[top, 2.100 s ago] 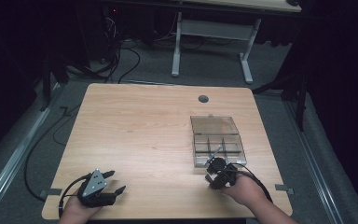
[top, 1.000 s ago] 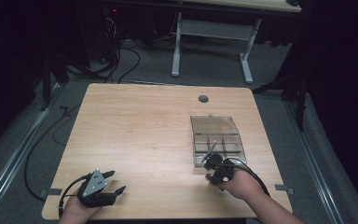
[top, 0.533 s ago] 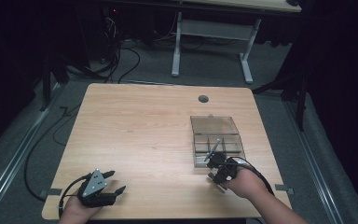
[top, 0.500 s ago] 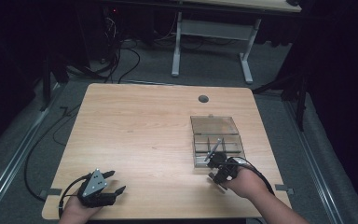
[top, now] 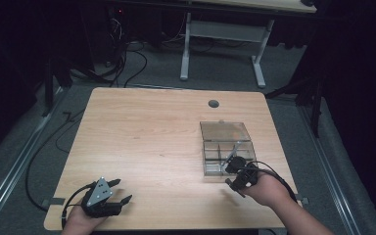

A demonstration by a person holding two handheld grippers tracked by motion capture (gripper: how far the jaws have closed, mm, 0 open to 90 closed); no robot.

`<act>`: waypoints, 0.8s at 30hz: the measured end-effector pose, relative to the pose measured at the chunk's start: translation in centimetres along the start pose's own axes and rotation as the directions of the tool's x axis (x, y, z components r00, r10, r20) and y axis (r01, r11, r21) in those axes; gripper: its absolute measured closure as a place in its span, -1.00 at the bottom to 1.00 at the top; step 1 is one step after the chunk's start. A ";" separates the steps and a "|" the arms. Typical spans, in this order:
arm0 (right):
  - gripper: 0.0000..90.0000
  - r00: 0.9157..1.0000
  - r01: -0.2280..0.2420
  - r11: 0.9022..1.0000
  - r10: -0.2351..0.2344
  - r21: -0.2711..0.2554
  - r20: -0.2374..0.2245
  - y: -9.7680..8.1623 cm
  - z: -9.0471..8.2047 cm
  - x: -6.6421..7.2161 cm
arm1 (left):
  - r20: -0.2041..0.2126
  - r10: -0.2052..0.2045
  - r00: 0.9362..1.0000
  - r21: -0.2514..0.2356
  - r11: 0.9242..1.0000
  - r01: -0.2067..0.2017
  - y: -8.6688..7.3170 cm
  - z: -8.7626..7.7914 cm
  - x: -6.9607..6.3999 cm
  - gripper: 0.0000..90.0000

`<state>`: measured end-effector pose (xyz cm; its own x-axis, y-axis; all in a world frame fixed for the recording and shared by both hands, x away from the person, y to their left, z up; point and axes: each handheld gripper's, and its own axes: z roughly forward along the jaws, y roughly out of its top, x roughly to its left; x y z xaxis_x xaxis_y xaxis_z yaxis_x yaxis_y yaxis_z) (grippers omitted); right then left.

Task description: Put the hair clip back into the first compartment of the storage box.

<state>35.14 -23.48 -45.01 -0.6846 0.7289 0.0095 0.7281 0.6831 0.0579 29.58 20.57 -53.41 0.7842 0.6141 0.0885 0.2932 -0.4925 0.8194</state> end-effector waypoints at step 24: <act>0.78 0.999 -0.028 1.000 0.028 -0.014 0.021 1.2 -2.8 -1.2 | 0.000 0.002 1.000 -0.001 1.000 -0.002 0.0 0.0 0.0 -0.32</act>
<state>36.76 -23.65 -42.20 -0.6629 0.7487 -0.0098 0.7463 0.6617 0.0712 29.56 20.57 -53.41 0.7846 0.6134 0.0905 0.2910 -0.4933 0.8197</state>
